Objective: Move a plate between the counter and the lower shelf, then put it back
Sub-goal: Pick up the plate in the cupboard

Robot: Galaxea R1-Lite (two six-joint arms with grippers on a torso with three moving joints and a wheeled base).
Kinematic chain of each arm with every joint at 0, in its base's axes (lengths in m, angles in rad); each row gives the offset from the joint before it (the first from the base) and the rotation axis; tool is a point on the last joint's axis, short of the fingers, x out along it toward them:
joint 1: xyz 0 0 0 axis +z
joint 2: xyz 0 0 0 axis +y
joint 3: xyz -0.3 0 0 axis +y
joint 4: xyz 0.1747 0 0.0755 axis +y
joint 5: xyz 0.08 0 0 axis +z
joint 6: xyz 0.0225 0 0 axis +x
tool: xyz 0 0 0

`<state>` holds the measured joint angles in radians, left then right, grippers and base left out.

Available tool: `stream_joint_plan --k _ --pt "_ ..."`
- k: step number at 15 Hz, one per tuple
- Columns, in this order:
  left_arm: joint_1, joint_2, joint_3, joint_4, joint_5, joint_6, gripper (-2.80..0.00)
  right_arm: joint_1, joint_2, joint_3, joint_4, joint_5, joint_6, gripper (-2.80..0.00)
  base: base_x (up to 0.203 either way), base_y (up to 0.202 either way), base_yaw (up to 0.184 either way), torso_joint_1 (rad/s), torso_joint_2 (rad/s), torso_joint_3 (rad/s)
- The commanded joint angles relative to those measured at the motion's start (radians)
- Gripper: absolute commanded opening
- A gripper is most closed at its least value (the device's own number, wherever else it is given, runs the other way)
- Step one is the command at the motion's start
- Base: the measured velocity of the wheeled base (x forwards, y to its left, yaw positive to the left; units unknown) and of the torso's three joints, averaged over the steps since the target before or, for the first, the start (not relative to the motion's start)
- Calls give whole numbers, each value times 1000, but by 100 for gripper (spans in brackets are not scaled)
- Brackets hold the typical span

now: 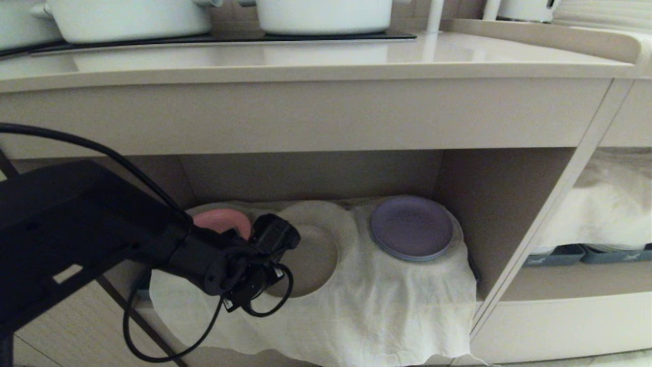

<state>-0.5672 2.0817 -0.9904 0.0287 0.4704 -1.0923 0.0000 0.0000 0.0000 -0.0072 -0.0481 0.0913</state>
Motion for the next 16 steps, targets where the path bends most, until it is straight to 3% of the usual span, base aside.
stream_joint_plan --k 1,16 --pt "-2 -11 3 -1 4 -6 -280 0 0 0 -1 1 1 -280 0 0 0 0 0 0" --pt "-9 -127 119 -4 -5 -55 -280 0 0 0 -1 0 1 -280 0 0 0 0 0 0"
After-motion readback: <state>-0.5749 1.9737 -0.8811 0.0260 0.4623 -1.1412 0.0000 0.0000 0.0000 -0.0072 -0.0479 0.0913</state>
